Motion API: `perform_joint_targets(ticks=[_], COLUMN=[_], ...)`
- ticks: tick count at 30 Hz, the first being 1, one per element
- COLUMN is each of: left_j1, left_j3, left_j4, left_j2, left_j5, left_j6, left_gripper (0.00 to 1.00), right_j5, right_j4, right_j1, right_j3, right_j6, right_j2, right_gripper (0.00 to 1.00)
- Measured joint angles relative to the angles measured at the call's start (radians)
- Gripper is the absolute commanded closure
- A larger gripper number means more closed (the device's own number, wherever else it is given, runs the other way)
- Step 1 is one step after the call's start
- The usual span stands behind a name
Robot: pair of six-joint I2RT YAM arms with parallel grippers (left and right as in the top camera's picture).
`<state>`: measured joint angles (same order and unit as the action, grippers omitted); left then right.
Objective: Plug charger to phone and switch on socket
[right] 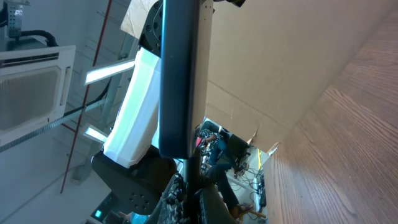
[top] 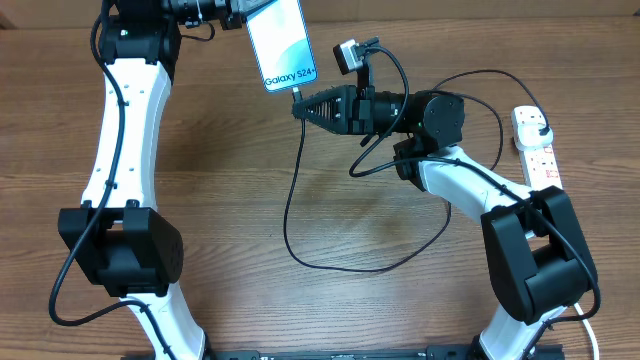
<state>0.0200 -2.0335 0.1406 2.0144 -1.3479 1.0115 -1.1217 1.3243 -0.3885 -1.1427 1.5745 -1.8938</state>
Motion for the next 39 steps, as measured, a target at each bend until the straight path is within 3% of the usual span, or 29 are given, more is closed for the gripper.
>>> perform_joint_targets(ticks=[39], left_j1=[0.011], left_j3=[0.000], left_j4=[0.049], left_j2=[0.000], left_j5=[0.058], left_j6=[-0.029], left_gripper=[0.96], right_j5=[0.004], right_j4=[-0.061], right_j1=[0.000], right_j3=[0.000], right_j6=[-0.031], right_j2=[0.000], right_gripper=[0.96])
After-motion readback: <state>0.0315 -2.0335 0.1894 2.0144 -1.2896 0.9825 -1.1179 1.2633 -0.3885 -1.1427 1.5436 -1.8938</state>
